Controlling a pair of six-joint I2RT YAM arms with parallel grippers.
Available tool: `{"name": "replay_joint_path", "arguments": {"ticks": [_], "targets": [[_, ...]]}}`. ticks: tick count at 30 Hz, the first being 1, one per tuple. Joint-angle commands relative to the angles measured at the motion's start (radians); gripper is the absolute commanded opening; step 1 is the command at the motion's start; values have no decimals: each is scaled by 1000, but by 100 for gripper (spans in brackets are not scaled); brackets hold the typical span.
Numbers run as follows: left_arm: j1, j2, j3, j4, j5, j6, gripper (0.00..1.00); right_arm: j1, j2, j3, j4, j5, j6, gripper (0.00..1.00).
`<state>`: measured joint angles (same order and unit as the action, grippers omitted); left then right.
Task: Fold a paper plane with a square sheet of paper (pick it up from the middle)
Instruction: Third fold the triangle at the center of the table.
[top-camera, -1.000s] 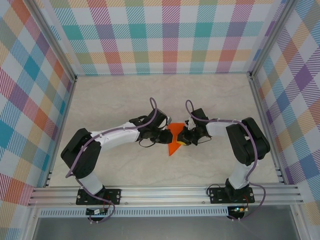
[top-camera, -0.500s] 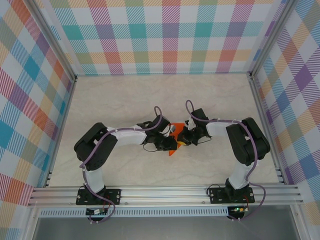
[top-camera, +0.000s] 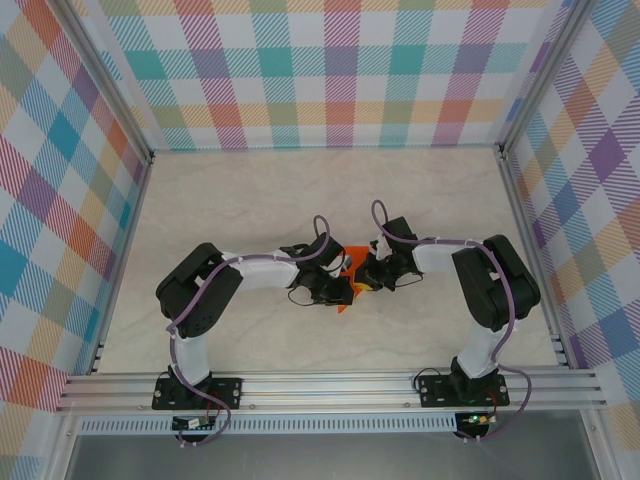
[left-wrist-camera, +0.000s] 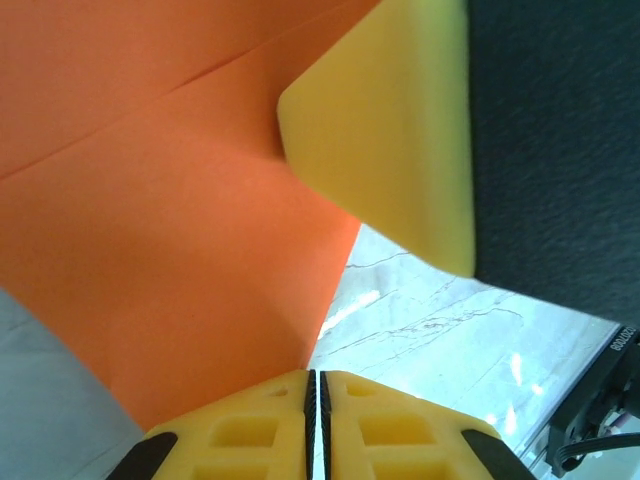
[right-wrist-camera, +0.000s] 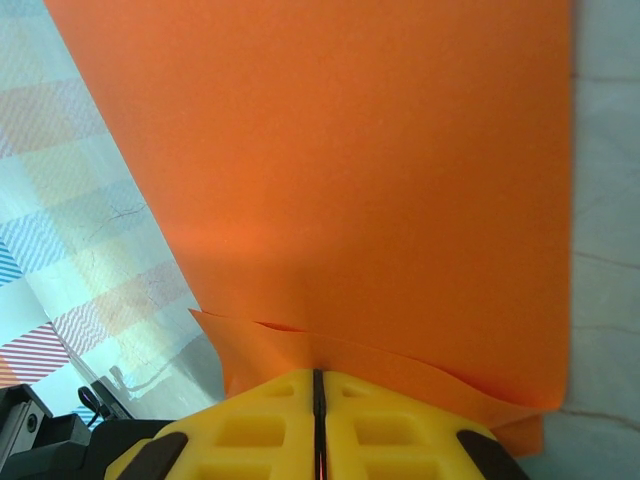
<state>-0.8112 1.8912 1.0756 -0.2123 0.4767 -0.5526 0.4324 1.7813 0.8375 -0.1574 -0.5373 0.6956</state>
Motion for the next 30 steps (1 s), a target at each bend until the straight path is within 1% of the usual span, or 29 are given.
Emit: {"name": "replay_joint_path", "arguments": {"ticks": [1, 6, 18, 20, 30], "targets": [[-1, -15, -14, -51, -21, 29, 12, 3, 63, -32, -37, 104, -4, 9], [-1, -3, -32, -57, -31, 33, 12, 3, 63, -29, -48, 109, -10, 9], [0, -30, -117, -58, -30, 27, 10, 3, 68, -29, -56, 125, -13, 9], [0, -43, -130, -91, -30, 27, 10, 3, 68, -28, -60, 127, -13, 9], [0, -64, -181, -81, 16, 30, 11, 4, 69, -26, -61, 129, -13, 9]]}}
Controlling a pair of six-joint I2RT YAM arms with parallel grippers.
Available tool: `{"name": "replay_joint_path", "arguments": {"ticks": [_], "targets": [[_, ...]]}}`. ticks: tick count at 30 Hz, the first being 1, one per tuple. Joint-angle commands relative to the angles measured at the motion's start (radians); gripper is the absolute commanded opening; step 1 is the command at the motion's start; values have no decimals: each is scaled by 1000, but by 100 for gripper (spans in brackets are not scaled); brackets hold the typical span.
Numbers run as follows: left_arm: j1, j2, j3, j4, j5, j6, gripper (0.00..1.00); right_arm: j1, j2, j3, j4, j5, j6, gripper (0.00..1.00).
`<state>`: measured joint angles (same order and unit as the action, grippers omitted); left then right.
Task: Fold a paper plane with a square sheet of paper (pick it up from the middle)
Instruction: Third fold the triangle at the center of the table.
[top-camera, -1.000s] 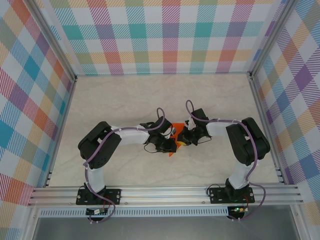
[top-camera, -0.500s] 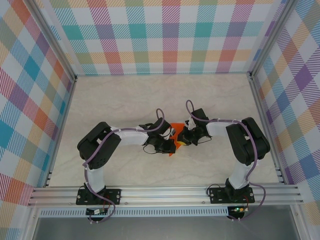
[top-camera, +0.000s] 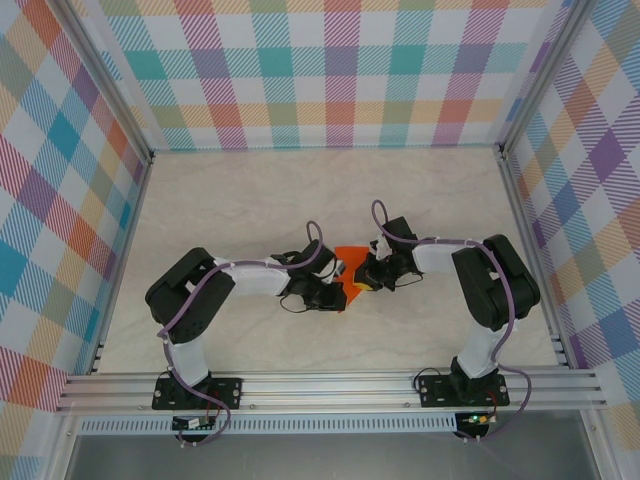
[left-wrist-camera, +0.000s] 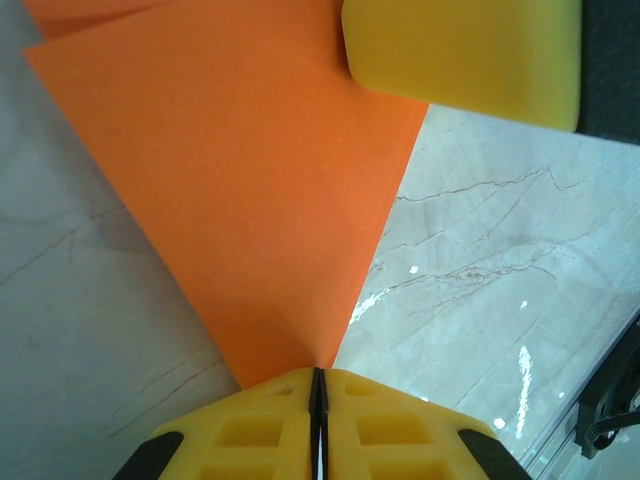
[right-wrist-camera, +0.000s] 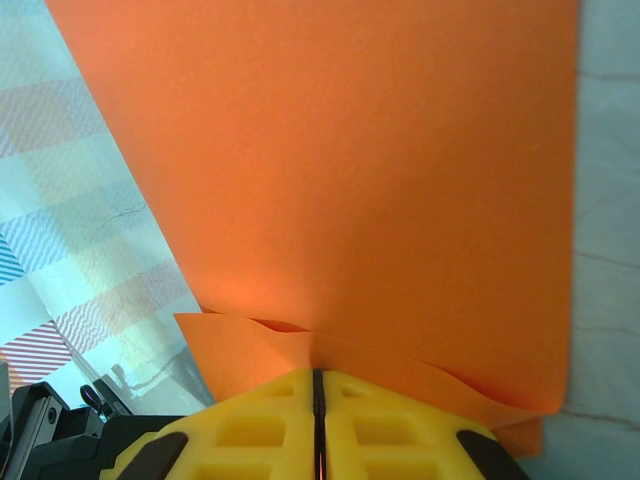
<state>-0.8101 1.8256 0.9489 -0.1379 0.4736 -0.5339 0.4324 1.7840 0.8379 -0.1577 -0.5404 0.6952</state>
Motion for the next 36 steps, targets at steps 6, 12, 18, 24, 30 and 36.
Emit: {"name": "replay_joint_path", "arguments": {"ticks": [6, 12, 18, 24, 30, 36], "targets": [[-2, -20, -82, -167, 36, 17, 11, 3, 69, -32, -59, 135, -11, 9], [-2, -53, -87, -194, 20, 17, 11, 3, 70, -31, -56, 129, -7, 9], [0, -153, -49, -203, -18, 10, 11, 4, 65, -29, -58, 129, -5, 9], [22, -159, 15, -149, -46, -33, 12, 3, 66, -29, -54, 130, 3, 9], [21, -51, 99, -78, -4, -45, 14, 3, 66, -25, -53, 128, 6, 9], [20, 30, 109, -118, -57, -41, 11, 4, 36, -18, -46, 99, 10, 10]]}}
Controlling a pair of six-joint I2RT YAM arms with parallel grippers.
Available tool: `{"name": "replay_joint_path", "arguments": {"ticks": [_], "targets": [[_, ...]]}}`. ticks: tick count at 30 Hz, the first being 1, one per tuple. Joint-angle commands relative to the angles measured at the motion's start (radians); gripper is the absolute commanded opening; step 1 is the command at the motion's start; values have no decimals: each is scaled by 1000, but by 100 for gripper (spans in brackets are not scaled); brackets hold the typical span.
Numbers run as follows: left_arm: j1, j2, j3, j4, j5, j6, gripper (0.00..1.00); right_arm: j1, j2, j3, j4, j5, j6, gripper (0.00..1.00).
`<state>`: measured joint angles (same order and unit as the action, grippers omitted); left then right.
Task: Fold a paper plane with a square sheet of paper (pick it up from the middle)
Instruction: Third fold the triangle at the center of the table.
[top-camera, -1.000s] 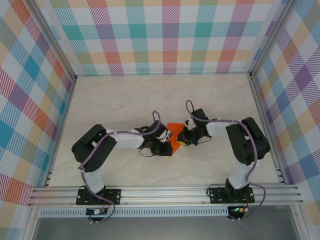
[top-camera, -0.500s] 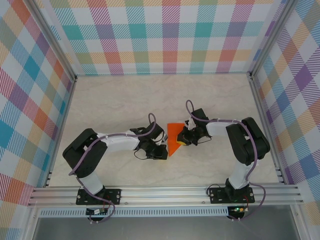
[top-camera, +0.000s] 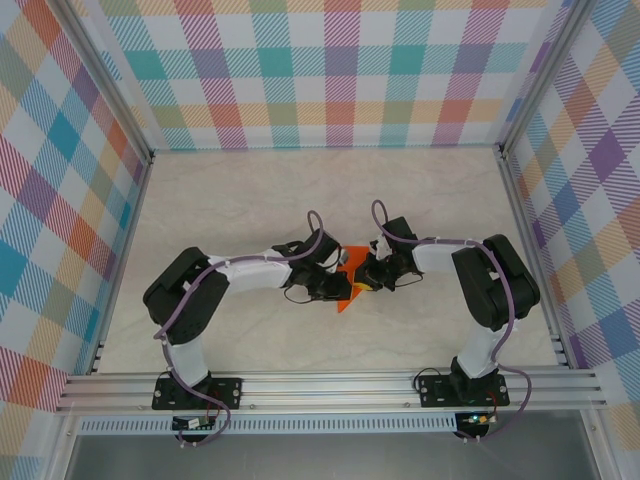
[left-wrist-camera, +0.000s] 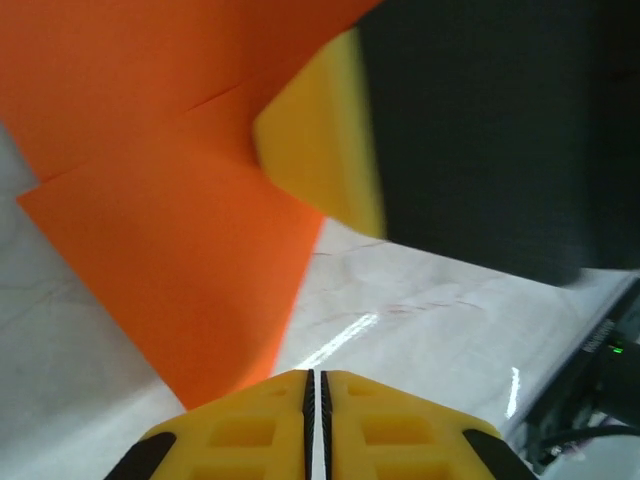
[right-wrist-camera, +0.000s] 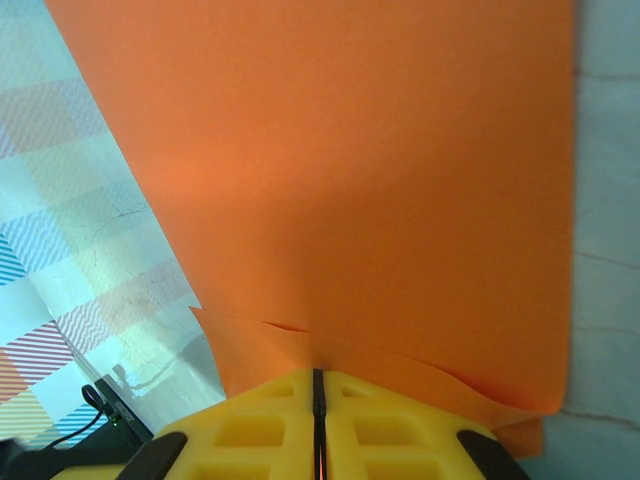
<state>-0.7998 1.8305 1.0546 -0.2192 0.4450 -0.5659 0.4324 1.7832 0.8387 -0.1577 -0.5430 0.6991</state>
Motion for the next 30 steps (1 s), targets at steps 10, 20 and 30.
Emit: {"name": "replay_joint_path", "arguments": {"ticks": [10, 20, 30], "targets": [[11, -9, -101, -34, -75, -2, 9, 5, 6, 26, -70, 85, -5, 10], [10, 20, -108, -47, -88, 1, 7, 28, -162, -8, -70, 49, -24, 10], [10, 24, -108, -47, -91, 1, 6, 111, -118, -62, 30, 27, 51, 7]]}}
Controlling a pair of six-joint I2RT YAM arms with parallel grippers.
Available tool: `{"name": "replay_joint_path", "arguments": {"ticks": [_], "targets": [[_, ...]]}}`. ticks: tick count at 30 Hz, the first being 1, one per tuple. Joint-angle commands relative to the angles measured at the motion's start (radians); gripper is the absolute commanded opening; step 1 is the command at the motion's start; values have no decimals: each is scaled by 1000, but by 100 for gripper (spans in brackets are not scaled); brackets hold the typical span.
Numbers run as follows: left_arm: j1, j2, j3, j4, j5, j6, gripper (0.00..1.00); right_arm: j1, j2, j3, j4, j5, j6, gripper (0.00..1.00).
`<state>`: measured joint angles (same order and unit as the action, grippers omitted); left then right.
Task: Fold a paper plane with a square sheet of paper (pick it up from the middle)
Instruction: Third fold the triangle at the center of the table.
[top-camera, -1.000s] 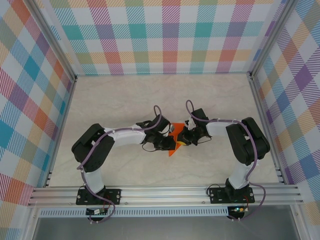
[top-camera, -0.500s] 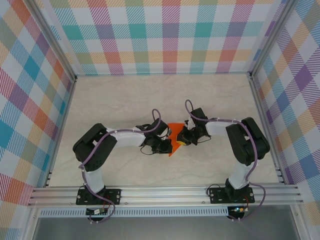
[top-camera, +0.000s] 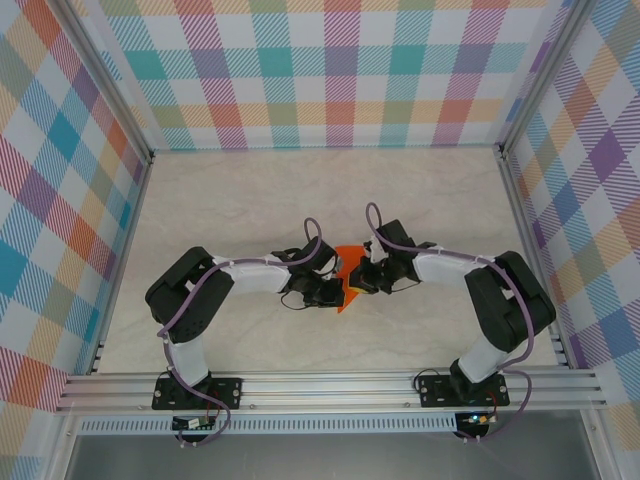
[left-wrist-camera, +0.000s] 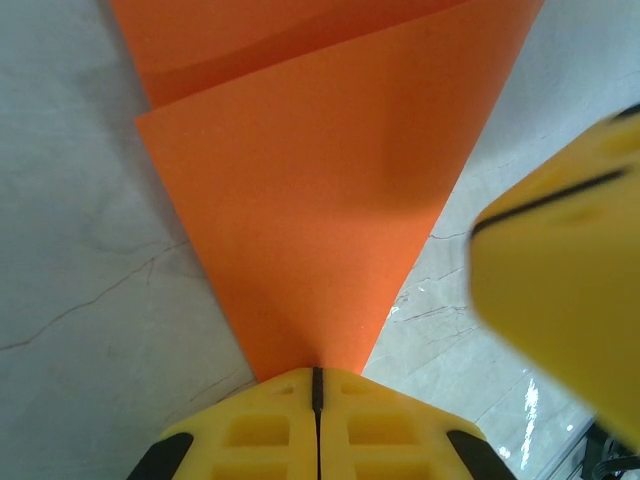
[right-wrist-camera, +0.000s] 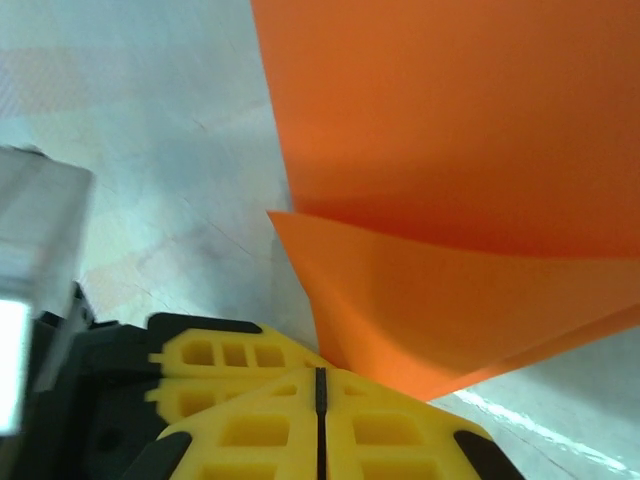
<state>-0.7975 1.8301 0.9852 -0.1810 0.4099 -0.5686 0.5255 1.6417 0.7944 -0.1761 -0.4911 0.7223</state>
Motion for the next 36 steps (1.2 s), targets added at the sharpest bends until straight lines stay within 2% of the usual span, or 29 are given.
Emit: {"name": "replay_joint_path", "arguments": {"ticks": [1, 7, 12, 23, 36], "targets": [[8, 24, -39, -85, -56, 4, 6, 26, 29, -19, 52, -23, 29, 8], [8, 20, -49, -78, -58, -3, 6, 44, 87, -32, 75, -23, 38, 7], [9, 23, -52, -88, -72, -1, 6, 41, 114, -14, 14, 83, 23, 8], [9, 30, -62, -130, -94, 22, 4, -38, 110, -15, 59, 101, 66, 10], [8, 43, -66, -127, -84, 27, 4, -151, 142, -19, 90, 80, 16, 10]]}}
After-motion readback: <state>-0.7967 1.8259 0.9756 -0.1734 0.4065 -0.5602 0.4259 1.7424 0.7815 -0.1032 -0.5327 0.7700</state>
